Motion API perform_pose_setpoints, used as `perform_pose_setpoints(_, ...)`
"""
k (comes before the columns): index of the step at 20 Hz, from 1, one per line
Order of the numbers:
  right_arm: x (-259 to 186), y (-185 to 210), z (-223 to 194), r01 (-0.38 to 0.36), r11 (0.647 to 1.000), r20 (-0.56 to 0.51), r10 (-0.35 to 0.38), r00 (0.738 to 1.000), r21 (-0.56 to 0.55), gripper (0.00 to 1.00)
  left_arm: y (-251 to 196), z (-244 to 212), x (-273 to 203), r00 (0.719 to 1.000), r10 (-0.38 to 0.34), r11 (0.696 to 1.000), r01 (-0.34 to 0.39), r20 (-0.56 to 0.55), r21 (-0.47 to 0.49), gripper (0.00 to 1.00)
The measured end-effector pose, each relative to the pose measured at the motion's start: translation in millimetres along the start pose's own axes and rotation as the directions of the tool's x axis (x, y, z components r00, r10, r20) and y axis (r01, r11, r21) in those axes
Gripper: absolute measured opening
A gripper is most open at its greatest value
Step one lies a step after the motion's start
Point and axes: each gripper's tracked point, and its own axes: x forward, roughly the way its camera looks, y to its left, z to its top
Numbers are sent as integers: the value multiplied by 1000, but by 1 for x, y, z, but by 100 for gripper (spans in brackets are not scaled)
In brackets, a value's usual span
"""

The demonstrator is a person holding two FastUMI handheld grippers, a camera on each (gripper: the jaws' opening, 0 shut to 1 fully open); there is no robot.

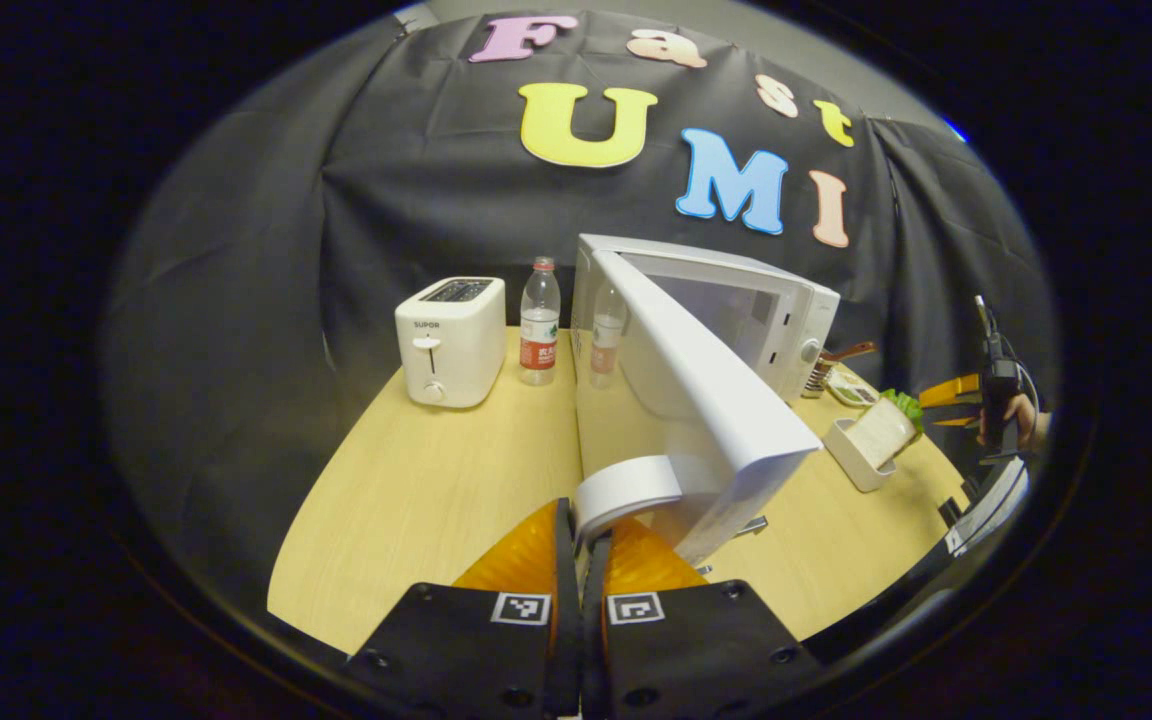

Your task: Open the microwave oven with the left hand, put the food in, and close the microwave oven.

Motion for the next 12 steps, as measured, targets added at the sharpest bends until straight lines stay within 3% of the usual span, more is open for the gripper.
perform_pose_setpoints(8, 23, 1, -19, -37, 999, -114, 39, 993, 17, 94, -3, -4, 0, 998, -56, 998, 56, -15, -25, 15)
perform_pose_setpoints(11, 33, 7, -22, -50, 998, -144, 53, 988, 26, 94, 13, -4, -5, 1000, -21, 998, 21, 2, -60, 34)
perform_pose_setpoints(12, 34, 7, -23, -50, 998, -155, 53, 986, 24, 94, 12, -4, -5, 1000, -11, 998, 11, 0, -67, 35)
